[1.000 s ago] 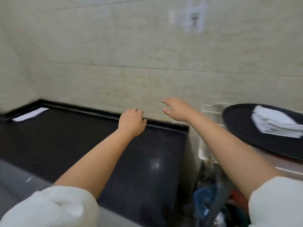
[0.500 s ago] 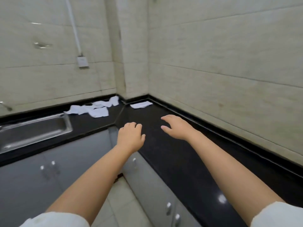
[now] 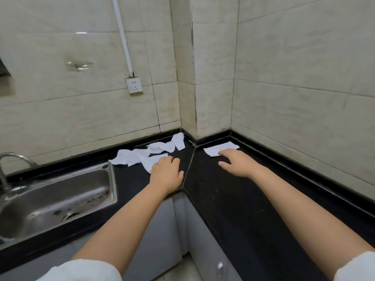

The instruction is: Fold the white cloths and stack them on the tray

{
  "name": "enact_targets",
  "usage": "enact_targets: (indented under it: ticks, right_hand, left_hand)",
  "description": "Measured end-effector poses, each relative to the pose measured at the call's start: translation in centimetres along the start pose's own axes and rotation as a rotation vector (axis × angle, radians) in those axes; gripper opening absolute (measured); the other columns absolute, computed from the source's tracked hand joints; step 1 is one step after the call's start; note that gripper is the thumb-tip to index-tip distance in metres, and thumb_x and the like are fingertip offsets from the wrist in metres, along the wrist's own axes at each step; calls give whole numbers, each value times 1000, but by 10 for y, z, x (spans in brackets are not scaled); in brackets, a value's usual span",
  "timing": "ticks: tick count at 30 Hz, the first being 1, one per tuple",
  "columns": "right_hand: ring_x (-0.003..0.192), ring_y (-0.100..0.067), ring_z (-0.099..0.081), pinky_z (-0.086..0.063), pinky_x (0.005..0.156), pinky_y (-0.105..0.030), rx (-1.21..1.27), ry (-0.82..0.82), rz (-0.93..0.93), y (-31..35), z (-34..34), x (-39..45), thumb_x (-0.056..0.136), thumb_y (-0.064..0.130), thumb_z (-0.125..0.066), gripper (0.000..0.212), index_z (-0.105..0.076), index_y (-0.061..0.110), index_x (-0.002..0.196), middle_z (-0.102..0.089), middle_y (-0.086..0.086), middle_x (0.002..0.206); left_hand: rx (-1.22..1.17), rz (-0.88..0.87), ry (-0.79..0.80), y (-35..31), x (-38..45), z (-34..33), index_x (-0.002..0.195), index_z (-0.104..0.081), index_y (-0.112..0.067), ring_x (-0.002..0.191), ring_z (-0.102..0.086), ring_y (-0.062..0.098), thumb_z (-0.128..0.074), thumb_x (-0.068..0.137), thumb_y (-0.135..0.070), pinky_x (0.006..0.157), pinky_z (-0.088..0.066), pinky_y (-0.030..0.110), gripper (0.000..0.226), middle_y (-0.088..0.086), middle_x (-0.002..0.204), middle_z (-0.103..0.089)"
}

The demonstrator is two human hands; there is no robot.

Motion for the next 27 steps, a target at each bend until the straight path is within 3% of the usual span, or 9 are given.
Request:
enact_targets:
  ticks: [8, 16, 20, 23, 27]
  right_hand:
    - [127, -24, -44, -38, 104, -34, 11, 43, -170, -61, -51, 149, 94, 30, -46, 47, -41, 10, 136, -46, -9, 141]
    - [125, -26, -46, -42, 102, -37, 66, 137, -498, -136, -127, 308, 93, 31, -46, 47, -41, 9, 135, -47, -11, 138]
    - [115, -30, -51, -46, 94, -43, 49, 132, -650, -163, -170, 363, 92, 37, -46, 46, -47, 6, 127, -52, -14, 128]
    - [117, -29, -48, -46, 90, -41, -20, 122, -712, -178, -210, 391, 91, 40, -47, 47, -46, 9, 126, -51, -10, 126]
    - [111, -29, -48, -46, 84, -36, -59, 75, -803, -197, -245, 405, 92, 28, -47, 32, -54, 5, 113, -53, -11, 117]
  left_hand:
    - [-32, -122, 25, 33, 178, -68, 121, -48, -10, 119, -43, 29, -45, 92, -35, 91, -40, 40, 38, 10, 125, -50]
    - [-77, -368, 153, 43, 369, -167, 126, -46, -11, 122, -41, 27, -43, 93, -34, 97, -37, 39, 40, 9, 129, -48]
    - [-123, -473, 178, 45, 429, -218, 129, -43, -12, 127, -37, 24, -44, 94, -37, 102, -35, 37, 44, 7, 134, -45]
    - [-142, -485, 239, 53, 453, -260, 135, -37, -14, 135, -29, 24, -42, 94, -41, 109, -28, 39, 49, 7, 143, -36]
    - [-131, -519, 351, 65, 462, -309, 140, -31, -16, 140, -22, 23, -38, 96, -42, 113, -21, 38, 52, 7, 149, -28]
Point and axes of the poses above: each hand's wrist, its own x-axis towards the middle knuckle, its own z-axis out of the back of the hand, y = z × x, the point moved 6 cm from there along x, towards the middle knuckle
